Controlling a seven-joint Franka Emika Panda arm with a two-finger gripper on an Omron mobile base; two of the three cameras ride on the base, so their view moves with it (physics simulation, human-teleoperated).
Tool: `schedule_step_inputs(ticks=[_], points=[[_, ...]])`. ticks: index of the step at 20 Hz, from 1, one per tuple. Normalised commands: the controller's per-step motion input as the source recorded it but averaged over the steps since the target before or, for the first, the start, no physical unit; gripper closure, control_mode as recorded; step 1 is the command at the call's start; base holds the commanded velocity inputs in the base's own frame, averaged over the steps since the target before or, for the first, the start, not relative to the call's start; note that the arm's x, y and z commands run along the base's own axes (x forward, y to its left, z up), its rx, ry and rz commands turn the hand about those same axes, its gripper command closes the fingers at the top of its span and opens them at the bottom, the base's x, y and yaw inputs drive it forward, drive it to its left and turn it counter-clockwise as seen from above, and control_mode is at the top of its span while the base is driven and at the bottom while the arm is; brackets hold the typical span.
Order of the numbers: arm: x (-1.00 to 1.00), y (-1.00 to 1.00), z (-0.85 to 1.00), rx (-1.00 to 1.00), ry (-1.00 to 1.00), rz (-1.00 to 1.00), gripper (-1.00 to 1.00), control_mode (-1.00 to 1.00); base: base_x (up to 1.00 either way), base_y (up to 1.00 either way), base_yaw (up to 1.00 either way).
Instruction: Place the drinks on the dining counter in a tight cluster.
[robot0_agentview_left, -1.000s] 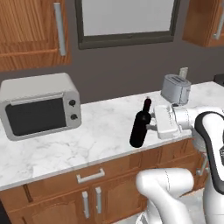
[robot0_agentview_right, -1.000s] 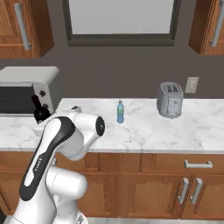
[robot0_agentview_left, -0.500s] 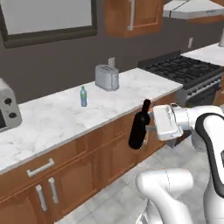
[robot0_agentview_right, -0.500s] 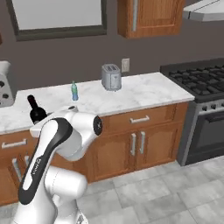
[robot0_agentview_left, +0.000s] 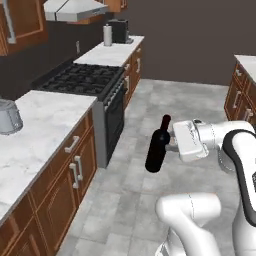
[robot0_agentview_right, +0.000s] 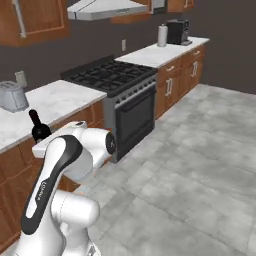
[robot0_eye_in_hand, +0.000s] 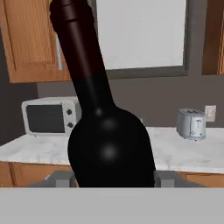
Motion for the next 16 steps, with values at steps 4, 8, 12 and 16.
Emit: schedule_step_inputs(ticks=[4,8,12,16], points=[[0.0,0.0,0.0,0.0,0.0,0.0,1.0,1.0,0.0,0.0,-1.0],[0.0,0.0,0.0,0.0,0.0,0.0,1.0,1.0,0.0,0.0,-1.0],[0.0,0.0,0.0,0.0,0.0,0.0,1.0,1.0,0.13,-0.31,-0.75],[0.0,0.0,0.0,0.0,0.0,0.0,1.0,1.0,0.43,-1.0,-0.03]])
